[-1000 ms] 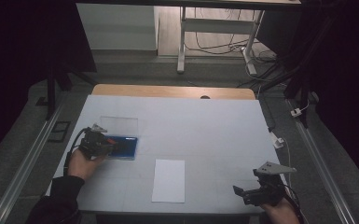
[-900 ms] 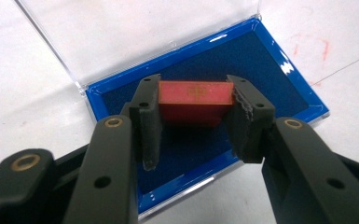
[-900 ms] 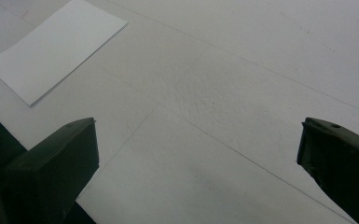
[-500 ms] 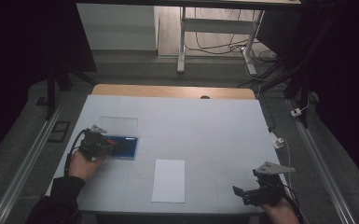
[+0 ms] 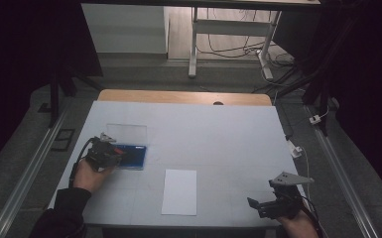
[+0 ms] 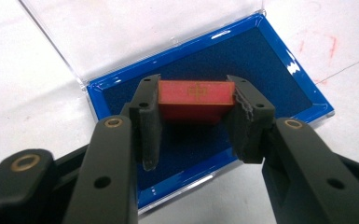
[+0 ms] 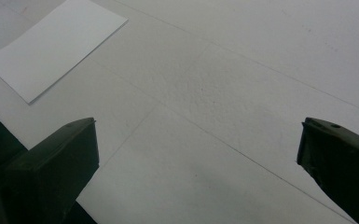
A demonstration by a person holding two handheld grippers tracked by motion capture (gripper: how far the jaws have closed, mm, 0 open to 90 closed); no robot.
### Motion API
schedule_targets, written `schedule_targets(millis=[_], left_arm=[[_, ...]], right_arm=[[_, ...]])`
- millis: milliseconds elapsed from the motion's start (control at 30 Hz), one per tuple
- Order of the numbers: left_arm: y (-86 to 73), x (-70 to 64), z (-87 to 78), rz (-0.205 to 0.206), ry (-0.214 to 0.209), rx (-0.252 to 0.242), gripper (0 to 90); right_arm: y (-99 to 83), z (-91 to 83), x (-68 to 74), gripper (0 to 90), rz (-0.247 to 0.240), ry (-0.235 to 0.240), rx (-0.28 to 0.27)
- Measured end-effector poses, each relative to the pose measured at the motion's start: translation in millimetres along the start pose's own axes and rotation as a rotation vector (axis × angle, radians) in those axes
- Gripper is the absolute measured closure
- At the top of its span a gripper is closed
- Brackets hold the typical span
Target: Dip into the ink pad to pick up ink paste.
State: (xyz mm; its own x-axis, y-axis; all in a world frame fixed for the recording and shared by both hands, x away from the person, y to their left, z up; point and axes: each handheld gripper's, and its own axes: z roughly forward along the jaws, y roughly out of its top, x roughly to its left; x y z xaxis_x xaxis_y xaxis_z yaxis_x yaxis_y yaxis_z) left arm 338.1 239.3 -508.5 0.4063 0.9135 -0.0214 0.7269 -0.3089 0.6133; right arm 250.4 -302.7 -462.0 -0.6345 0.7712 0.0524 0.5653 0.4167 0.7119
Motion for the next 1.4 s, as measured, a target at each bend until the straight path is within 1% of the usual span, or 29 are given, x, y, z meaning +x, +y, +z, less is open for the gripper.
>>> schedule_targets(millis=[100,167,300,433,533,633,700,767,833,867,967,1100,1400], left_arm=[[-0.8,3.3,-1.0,-0.005,-0.02,-0.003,58.4],[-0.5,5.6,-1.3,-0.022,-0.035,-0.003,58.3],[1.3,5.9,-1.4,-0.027,-0.036,0.003,58.3],[4.0,5.0,-2.5,-0.021,-0.027,0.011,58.2],[4.6,5.1,-6.1,-0.014,-0.017,-0.01,58.2],[5.2,6.3,-11.1,-0.032,-0.034,-0.035,58.2],[5.7,5.5,-13.7,-0.033,-0.043,-0.046,58.2],[6.5,3.1,-16.1,-0.021,-0.03,-0.049,58.2],[7.2,-0.4,-18.4,0.002,-0.019,-0.055,58.2],[7.8,-1.9,-19.7,0.007,-0.021,-0.057,58.2],[9.5,-6.3,-24.6,0.008,-0.04,-0.075,58.2],[10.7,-12.2,-32.1,0.015,-0.051,-0.093,58.2],[10.4,-21.4,-41.4,0.051,-0.095,-0.112,58.1]], right_arm=[[0.0,-0.2,-0.2,0.0,0.001,0.0,0.0],[0.0,-0.2,-0.6,0.0,0.002,0.002,-0.002],[-0.1,-0.3,-0.7,0.0,0.001,0.002,-0.003],[0.0,-0.2,-0.4,0.0,0.001,0.001,-0.002],[0.0,-0.3,-0.6,0.0,0.002,0.002,-0.002],[-0.1,-0.3,-0.7,0.0,0.003,0.002,-0.003],[-0.1,-0.4,-0.7,0.0,0.002,0.002,-0.004],[-0.1,-0.4,-0.7,0.0,0.002,0.003,-0.004],[-0.1,-0.4,-0.6,0.0,0.002,0.002,-0.003],[-0.1,-0.4,-0.6,0.0,0.001,0.002,-0.003],[-0.2,-0.5,-0.6,0.0,0.002,0.003,-0.004],[-0.3,-0.6,-0.6,0.0,0.003,0.003,-0.004],[-0.3,-0.9,-0.7,0.0,0.004,0.005,-0.005]])
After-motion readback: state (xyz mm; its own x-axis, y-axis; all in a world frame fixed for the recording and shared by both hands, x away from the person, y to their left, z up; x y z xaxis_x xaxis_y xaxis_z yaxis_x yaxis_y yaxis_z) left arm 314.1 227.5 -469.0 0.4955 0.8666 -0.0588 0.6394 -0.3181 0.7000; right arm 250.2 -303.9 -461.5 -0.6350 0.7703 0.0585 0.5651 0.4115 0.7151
